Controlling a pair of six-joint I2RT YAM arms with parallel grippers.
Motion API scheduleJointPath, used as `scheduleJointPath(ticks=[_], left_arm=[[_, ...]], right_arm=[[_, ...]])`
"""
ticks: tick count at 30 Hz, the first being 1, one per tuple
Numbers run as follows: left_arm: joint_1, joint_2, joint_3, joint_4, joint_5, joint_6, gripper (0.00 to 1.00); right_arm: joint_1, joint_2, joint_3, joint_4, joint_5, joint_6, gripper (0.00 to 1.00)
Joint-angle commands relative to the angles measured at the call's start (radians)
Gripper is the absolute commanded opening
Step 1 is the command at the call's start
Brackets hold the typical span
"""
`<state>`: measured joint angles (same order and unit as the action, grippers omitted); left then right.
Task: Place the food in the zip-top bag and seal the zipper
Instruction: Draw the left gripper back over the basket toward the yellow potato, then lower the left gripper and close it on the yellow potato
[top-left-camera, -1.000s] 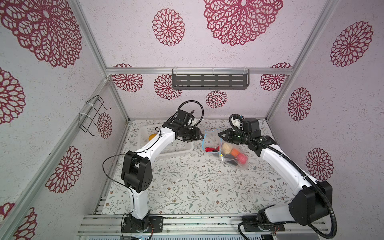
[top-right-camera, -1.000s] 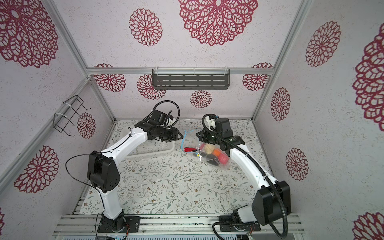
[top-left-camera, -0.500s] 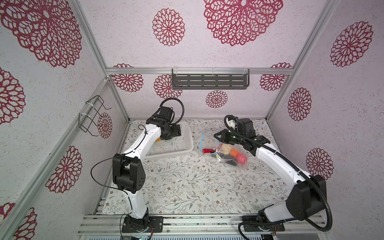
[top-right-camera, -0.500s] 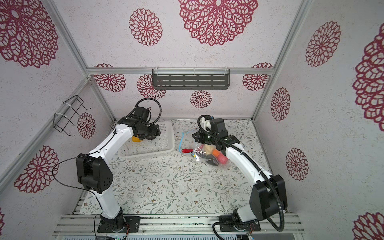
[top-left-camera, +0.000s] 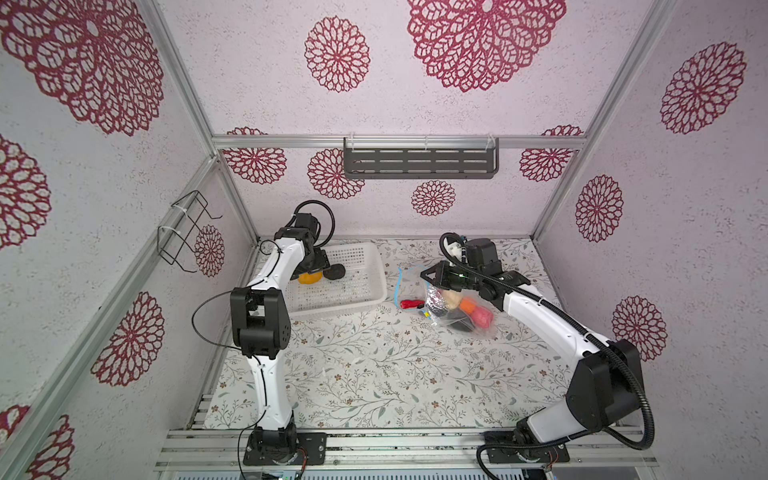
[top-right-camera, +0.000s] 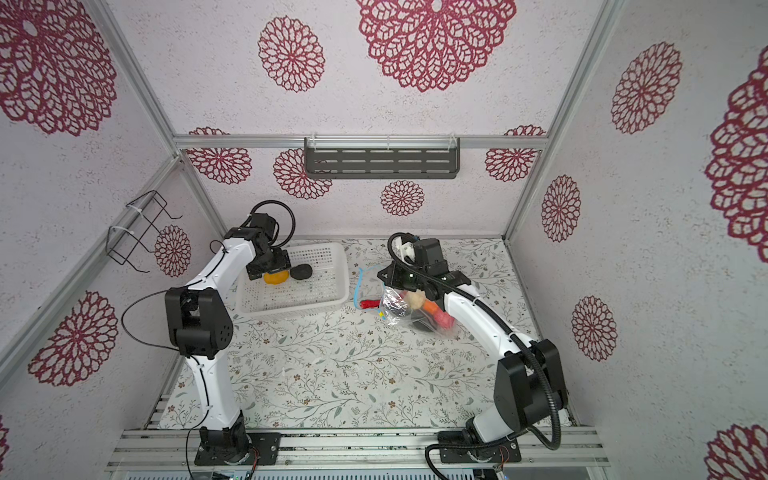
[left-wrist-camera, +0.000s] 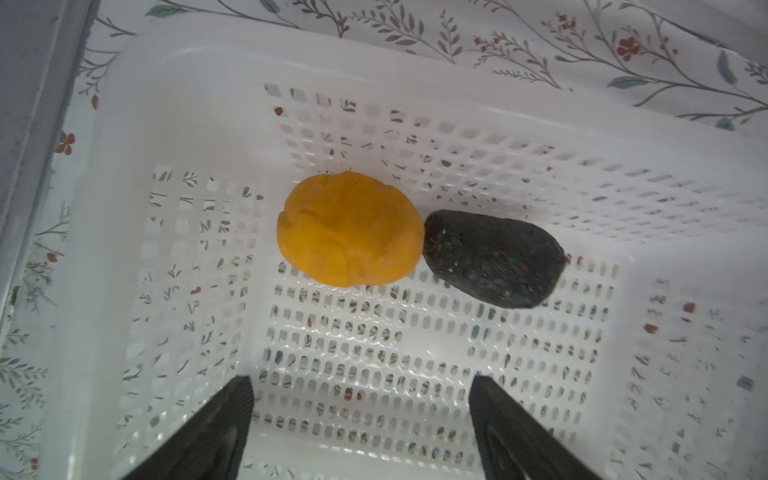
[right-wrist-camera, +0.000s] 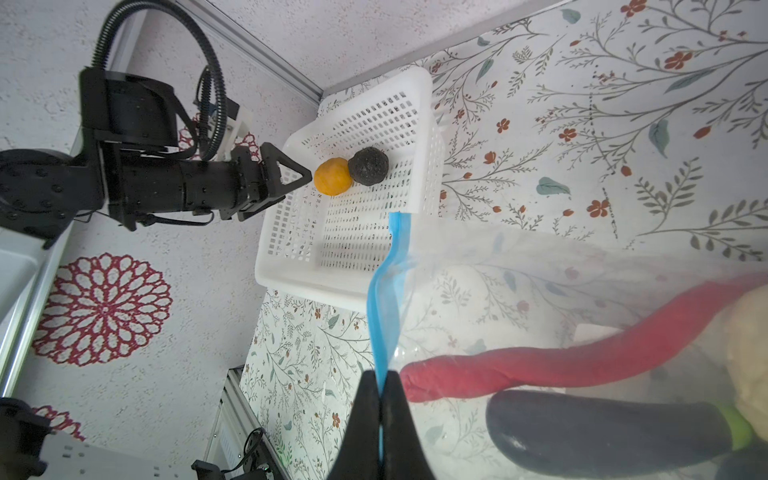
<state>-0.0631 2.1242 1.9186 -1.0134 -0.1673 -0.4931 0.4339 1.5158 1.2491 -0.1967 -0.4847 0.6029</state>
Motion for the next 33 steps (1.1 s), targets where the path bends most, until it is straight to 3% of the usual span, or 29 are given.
scheduleJointPath(ticks=[1, 11, 33], left_arm=[[0.019, 0.031, 0.051, -0.014, -0.01, -0.01, 0.86], [0.042, 0.121, 0.131, -0.012, 0.016, 0.001, 0.96], [0.066, 0.255, 0.2, -0.009, 0.055, 0.014, 0.97]], right_arm=[[0.004, 0.0, 0.003, 0.038, -0.022, 0.008, 0.0], [0.015, 0.009, 0.005, 0.043, -0.024, 0.014, 0.0], [0.025, 0.017, 0.012, 0.026, -0.015, 0.016, 0.0]])
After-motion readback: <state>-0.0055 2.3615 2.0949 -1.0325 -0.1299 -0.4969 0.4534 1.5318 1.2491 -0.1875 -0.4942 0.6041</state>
